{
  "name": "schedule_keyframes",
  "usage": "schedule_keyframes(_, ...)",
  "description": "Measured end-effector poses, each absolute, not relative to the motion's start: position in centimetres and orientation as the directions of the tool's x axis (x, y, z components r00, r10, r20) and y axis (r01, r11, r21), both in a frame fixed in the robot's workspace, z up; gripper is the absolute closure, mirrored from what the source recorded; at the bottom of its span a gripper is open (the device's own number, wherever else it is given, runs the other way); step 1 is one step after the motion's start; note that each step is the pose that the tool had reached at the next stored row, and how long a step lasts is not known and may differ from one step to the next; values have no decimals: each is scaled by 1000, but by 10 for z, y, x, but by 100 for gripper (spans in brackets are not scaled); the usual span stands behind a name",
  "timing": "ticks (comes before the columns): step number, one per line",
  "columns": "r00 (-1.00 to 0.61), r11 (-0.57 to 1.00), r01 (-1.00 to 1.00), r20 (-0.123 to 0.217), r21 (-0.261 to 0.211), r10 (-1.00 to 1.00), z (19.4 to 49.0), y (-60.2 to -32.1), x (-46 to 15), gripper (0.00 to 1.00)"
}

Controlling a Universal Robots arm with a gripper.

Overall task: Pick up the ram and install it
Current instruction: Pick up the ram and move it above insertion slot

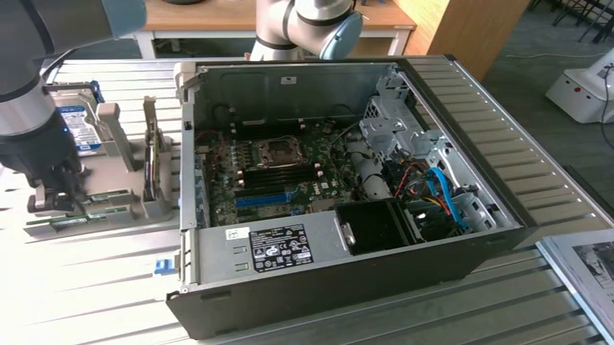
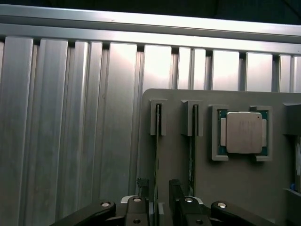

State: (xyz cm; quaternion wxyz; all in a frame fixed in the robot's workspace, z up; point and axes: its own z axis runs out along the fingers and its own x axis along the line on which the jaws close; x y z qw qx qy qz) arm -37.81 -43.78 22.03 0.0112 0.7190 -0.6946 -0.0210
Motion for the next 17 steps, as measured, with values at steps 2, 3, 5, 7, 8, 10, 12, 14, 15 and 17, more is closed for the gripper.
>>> schedule_keyframes(2, 34, -35, -998, -15, 45, -999, 220, -438, -377, 69)
schedule_keyframes(3, 34, -35, -998, -15, 45, -999, 220, -438, -376, 69)
schedule_keyframes(5, 34, -35, -998, -15, 45, -999, 220, -438, -375, 69)
schedule_keyframes(7, 34, -35, -998, -15, 45, -999, 220, -438, -374, 69)
schedule_keyframes(8, 34, -35, -998, -15, 45, -999, 220, -438, -373, 69)
schedule_keyframes(10, 34, -35, -998, -15, 45, -999, 220, -438, -372, 69)
schedule_keyframes(12, 34, -35, -998, -15, 45, -999, 220, -438, -371, 69)
schedule_keyframes(14, 34, -35, -998, -15, 45, -999, 220, -438, -370, 69)
schedule_keyframes(15, 34, -35, -998, -15, 45, -999, 220, -438, -369, 69)
schedule_keyframes(17, 34, -35, -998, -15, 45, -999, 220, -438, -368, 69)
